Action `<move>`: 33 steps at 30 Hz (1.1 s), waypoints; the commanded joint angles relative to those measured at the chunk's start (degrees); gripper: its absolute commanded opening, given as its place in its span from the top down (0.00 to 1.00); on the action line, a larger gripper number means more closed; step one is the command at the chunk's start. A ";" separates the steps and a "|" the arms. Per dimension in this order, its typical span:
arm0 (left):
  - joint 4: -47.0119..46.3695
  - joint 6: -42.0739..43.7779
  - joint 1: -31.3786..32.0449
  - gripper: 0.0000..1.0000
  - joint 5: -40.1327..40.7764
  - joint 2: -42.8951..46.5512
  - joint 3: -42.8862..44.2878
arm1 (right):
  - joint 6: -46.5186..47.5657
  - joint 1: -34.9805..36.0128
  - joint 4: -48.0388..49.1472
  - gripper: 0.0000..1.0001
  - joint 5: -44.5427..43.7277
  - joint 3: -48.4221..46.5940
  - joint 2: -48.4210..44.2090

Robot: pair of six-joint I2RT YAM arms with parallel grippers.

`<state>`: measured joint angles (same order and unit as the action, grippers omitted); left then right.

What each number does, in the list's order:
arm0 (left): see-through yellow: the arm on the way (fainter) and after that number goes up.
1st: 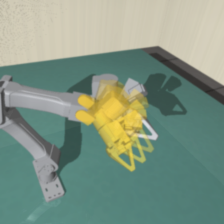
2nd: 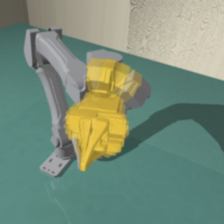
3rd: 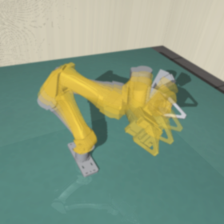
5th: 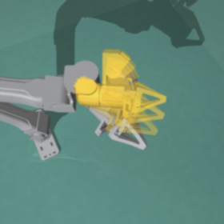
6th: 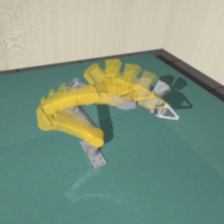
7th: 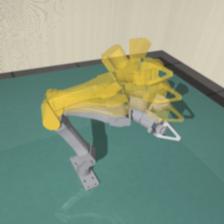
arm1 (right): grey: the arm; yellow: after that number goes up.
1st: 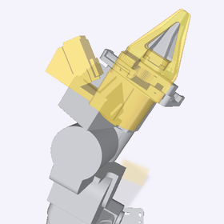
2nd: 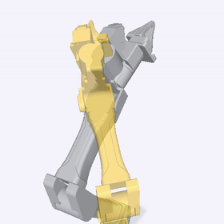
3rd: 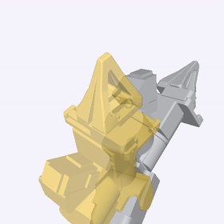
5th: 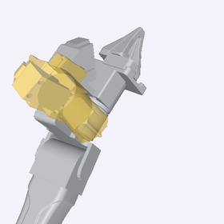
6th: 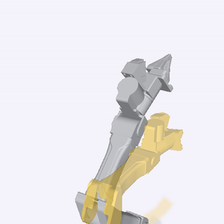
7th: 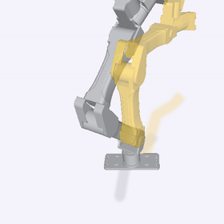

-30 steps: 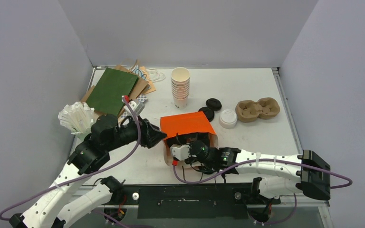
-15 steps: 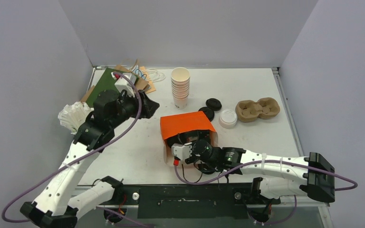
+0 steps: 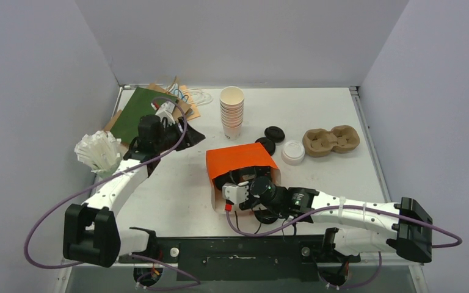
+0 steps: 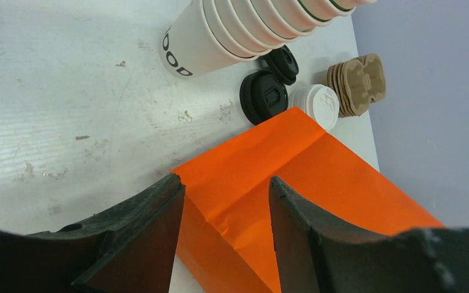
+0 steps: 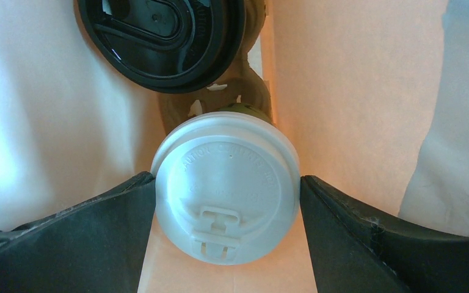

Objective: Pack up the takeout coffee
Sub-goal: Place the coffee cup on the cup tray.

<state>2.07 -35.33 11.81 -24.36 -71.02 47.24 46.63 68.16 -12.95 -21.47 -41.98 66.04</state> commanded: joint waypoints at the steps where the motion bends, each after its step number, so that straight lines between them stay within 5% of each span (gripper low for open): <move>1: -10.78 -1.91 -0.65 0.50 -3.74 -4.78 0.08 | -1.51 -1.11 3.15 0.59 1.26 0.29 -2.53; 19: -29.54 -8.18 2.50 0.57 -0.11 -23.94 -0.92 | -2.71 -2.90 4.42 0.59 4.30 0.86 -1.71; 33: -40.47 -11.35 2.70 0.59 -9.18 -39.48 1.44 | -1.36 -5.06 9.59 0.58 6.18 2.82 -0.31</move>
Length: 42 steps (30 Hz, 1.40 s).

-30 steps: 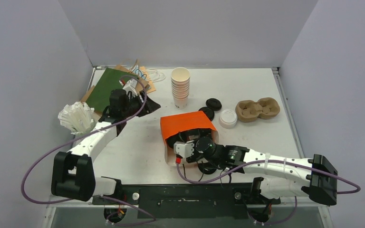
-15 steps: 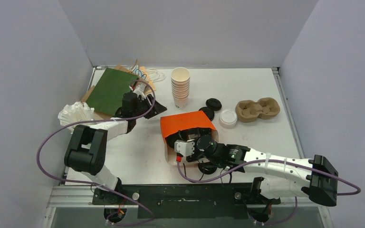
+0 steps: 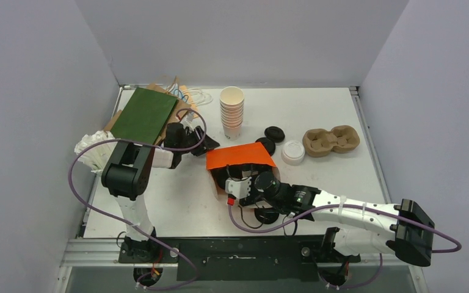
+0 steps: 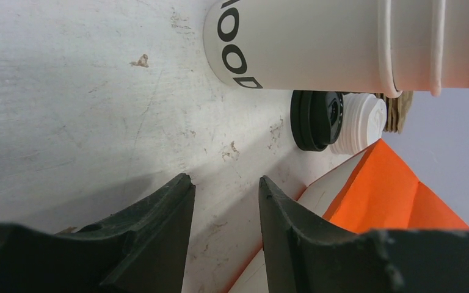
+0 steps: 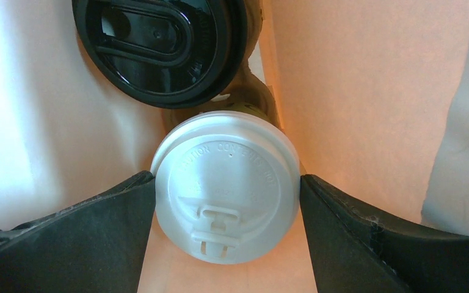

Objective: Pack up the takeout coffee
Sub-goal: Place the coffee cup on the cup tray.

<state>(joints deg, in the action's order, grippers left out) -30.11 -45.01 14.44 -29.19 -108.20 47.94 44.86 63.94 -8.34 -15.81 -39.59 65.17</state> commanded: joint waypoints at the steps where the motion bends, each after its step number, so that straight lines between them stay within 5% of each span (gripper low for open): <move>1: -9.21 -2.28 0.07 0.60 -4.95 -2.98 0.81 | 0.40 -1.02 5.39 0.58 0.58 0.48 0.90; 24: -20.51 -5.44 0.00 0.64 -10.32 -2.37 -2.35 | -1.47 -2.50 2.18 0.57 1.05 1.71 -1.06; 42: -21.70 -4.60 1.36 0.64 -12.37 -7.03 1.84 | 7.50 -5.59 3.82 0.57 8.00 6.48 -5.65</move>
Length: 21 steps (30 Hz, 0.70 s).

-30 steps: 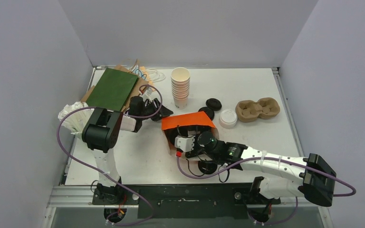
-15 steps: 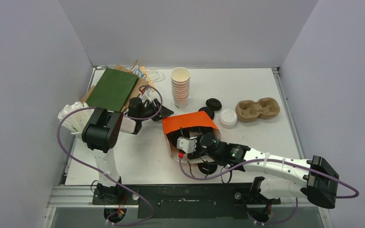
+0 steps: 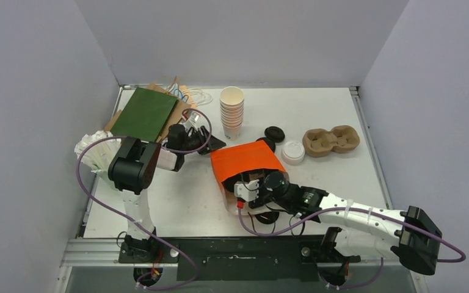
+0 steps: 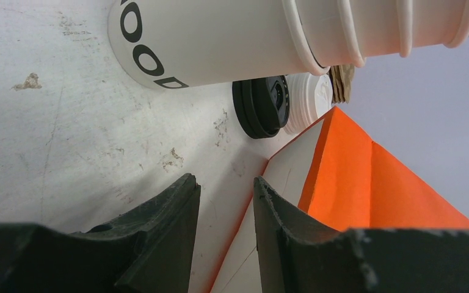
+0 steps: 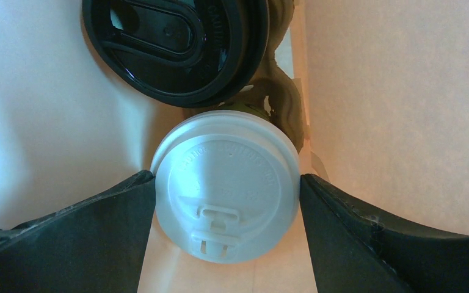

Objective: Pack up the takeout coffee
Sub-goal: Place the coffee cup on the cup tray.

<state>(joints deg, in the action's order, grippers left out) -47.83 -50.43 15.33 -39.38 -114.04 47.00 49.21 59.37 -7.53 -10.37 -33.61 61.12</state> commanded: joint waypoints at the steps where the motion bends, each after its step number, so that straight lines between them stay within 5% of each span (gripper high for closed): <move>1: -3.98 0.86 0.60 0.64 -2.61 -1.64 3.20 | 4.39 -1.28 3.31 0.57 2.91 0.85 -1.70; 21: -3.09 2.11 2.07 0.65 -11.03 -8.66 10.64 | 12.18 -3.39 10.61 0.60 7.29 0.50 2.23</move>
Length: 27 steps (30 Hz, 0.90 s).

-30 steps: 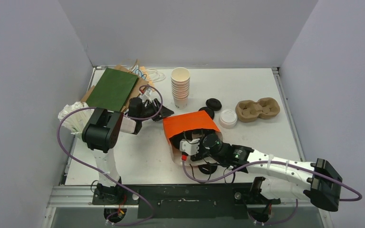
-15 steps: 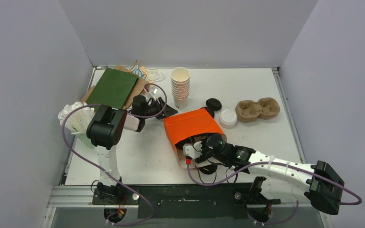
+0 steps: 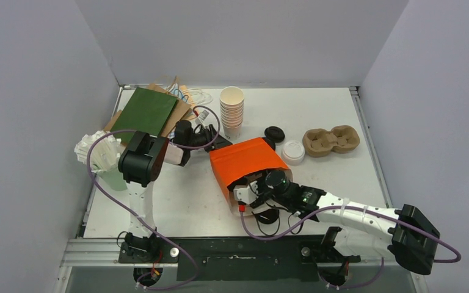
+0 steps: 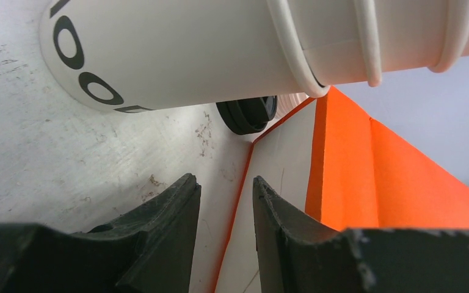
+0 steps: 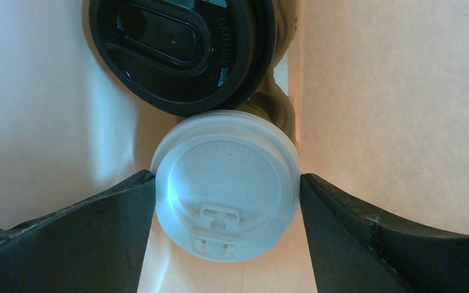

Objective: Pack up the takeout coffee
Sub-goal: Place the coffee cup on the cup tray.

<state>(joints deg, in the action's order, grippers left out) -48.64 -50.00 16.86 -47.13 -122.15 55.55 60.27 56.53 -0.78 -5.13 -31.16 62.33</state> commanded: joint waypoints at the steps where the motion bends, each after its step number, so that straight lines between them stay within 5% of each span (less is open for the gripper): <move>1: -2.17 1.83 0.61 0.65 -3.50 -0.59 2.10 | 1.13 -0.50 4.04 0.60 2.17 -1.91 1.31; 7: -3.18 0.99 1.38 0.66 -6.71 -2.72 3.77 | 1.42 -1.21 5.09 0.61 3.20 -3.19 2.62; 20: -28.17 -18.11 1.68 0.71 -13.53 -9.88 3.52 | 1.36 -2.79 4.77 0.62 4.69 -4.83 4.90; 27: -27.99 -18.47 1.81 0.73 -13.53 -8.64 1.43 | -0.73 -2.94 4.82 0.63 7.63 -5.90 5.44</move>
<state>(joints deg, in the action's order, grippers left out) -70.91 -67.00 17.93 -57.80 -132.14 57.84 61.17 53.98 0.73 -0.12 -33.67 67.24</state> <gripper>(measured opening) 0.277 0.804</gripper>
